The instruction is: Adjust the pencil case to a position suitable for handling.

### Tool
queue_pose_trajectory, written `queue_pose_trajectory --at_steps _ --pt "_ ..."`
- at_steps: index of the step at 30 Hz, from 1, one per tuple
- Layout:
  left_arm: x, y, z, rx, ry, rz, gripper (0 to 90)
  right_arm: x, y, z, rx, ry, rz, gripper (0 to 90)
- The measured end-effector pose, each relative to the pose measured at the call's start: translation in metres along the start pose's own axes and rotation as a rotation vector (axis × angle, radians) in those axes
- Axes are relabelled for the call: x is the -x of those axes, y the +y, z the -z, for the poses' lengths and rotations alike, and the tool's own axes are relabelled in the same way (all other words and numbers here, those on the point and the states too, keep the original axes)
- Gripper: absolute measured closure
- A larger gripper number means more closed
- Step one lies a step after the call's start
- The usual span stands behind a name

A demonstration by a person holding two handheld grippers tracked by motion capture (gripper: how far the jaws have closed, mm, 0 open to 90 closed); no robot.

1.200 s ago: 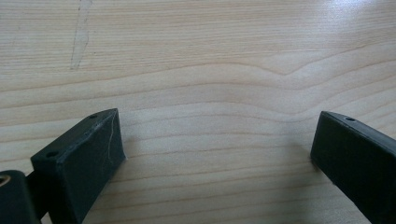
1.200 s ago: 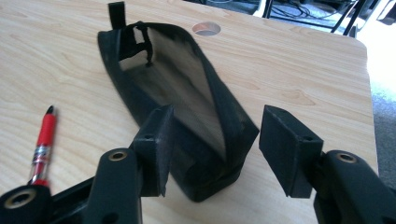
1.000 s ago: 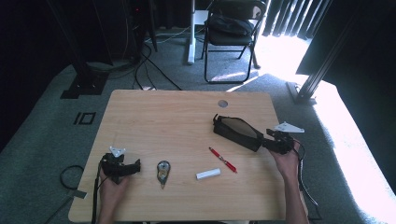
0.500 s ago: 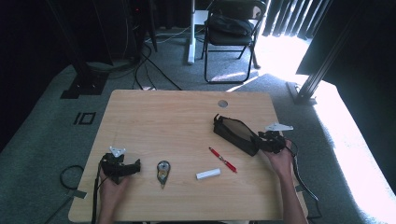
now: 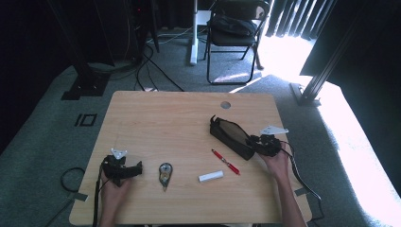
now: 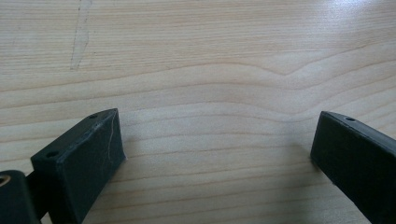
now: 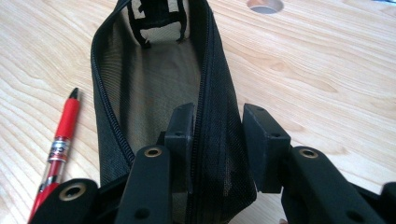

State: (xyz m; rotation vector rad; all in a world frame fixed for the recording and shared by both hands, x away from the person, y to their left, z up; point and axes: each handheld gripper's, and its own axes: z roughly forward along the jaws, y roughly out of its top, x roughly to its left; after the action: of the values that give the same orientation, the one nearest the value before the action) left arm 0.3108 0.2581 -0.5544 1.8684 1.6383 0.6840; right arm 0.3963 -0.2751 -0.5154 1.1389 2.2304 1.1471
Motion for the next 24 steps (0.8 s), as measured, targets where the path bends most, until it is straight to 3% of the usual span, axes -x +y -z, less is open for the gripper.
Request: queue_pose_trajectory --at_steps 13,24 --pt "0.0 0.0 0.0 -0.001 0.0 -0.001 2.6 -0.023 0.015 -0.017 0.004 0.045 0.051 64.5" --pt "0.0 0.0 0.0 -0.001 0.0 -0.002 2.6 -0.031 0.024 -0.027 0.005 0.06 0.068 64.4"
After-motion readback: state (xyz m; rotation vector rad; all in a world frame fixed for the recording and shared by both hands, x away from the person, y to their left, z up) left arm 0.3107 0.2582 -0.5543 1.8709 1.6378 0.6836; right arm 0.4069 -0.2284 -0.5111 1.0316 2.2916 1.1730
